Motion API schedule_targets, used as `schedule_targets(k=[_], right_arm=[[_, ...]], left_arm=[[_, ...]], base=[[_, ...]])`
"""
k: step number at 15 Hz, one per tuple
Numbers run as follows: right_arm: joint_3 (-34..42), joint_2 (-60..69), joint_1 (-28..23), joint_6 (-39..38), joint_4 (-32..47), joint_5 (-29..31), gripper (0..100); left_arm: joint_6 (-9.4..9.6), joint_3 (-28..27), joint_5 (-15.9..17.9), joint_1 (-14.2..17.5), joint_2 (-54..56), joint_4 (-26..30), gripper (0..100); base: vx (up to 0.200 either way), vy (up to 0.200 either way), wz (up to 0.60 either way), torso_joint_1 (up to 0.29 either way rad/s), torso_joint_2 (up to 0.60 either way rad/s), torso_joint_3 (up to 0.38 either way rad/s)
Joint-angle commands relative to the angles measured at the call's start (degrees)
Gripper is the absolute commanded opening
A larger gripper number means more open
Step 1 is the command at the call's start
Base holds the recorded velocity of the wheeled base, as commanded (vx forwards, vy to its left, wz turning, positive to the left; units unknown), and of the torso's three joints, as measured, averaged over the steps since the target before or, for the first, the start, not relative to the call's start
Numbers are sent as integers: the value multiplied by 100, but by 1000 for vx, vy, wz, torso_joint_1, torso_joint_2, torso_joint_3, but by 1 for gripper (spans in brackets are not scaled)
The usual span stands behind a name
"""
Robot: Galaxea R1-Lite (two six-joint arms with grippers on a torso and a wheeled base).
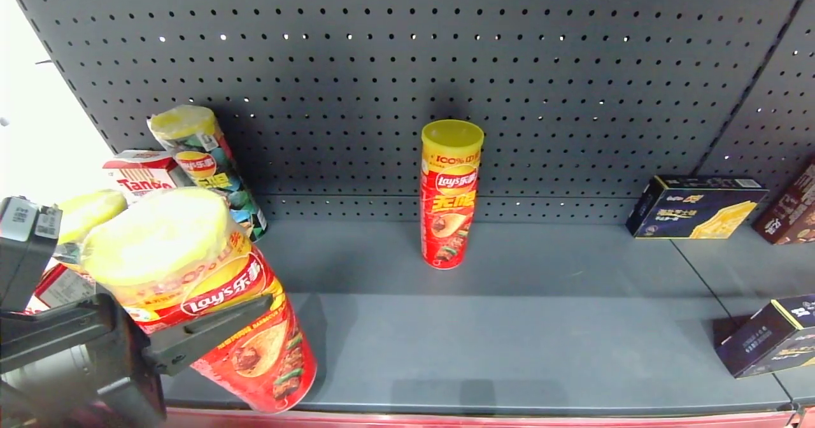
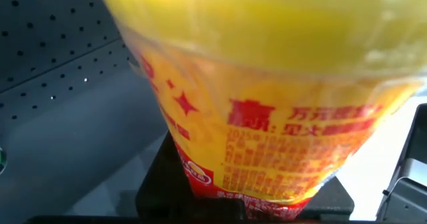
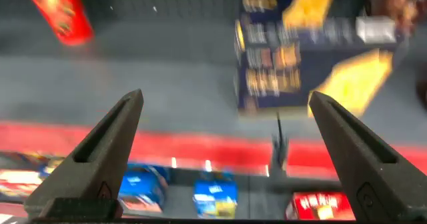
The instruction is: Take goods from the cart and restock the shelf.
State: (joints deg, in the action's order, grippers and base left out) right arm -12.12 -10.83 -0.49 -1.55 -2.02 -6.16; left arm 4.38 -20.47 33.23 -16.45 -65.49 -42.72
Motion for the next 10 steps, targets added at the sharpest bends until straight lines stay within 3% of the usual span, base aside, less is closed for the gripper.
schedule_targets(k=[1,4,10], right_arm=[[-801,-1431,286,480,-105,-254,100],[-1100,-2020,444,629,-123,-281,100],[-1926,-3839,1525,638,-677,-421,100]], left_arm=[[2,-10,8,-25,-78,9,0],[-7,-27,17,-43,-78,9,0],[-33,-27,34,-43,-113,9,0]], base=[[0,0,0,0,0,0],[0,0,0,0,0,0],[0,0,0,0,0,0]])
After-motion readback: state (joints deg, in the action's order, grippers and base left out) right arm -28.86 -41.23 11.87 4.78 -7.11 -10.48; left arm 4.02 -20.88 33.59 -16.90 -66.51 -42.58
